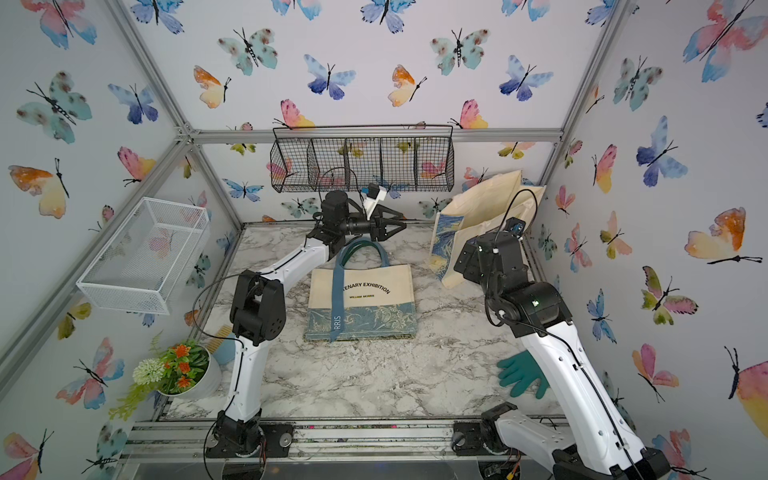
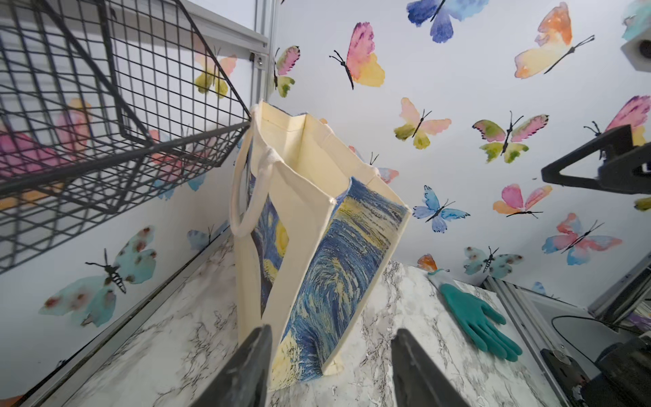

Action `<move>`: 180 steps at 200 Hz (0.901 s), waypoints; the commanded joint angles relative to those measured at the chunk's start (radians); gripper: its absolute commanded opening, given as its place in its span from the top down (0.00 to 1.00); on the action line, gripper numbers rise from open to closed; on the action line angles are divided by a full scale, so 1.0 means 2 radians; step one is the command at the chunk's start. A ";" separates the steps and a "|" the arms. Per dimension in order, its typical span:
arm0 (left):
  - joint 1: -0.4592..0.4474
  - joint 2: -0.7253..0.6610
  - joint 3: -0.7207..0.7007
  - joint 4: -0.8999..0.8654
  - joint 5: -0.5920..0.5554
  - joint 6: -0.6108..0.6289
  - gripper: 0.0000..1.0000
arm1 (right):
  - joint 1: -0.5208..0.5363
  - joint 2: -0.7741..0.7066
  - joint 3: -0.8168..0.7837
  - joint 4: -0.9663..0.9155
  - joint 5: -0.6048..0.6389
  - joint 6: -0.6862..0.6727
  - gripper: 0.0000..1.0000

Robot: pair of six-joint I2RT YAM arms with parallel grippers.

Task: Put away the canvas bag
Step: Pick up the canvas bag from the center of the board.

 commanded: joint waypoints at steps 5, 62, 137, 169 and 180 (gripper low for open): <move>-0.013 0.041 0.061 0.006 0.012 0.046 0.38 | -0.007 0.023 0.011 -0.033 0.004 0.017 0.01; -0.059 0.105 0.113 0.079 -0.084 0.046 0.32 | -0.017 0.044 0.008 -0.020 -0.038 0.012 0.01; -0.102 0.168 0.187 0.102 -0.316 0.060 0.15 | -0.018 0.038 0.010 -0.029 -0.067 0.014 0.00; -0.102 0.157 0.164 0.110 -0.322 0.061 0.47 | -0.018 0.034 0.005 -0.025 -0.068 0.013 0.00; -0.102 0.143 0.140 0.129 -0.302 0.061 0.71 | -0.018 0.032 0.001 -0.022 -0.070 0.014 0.00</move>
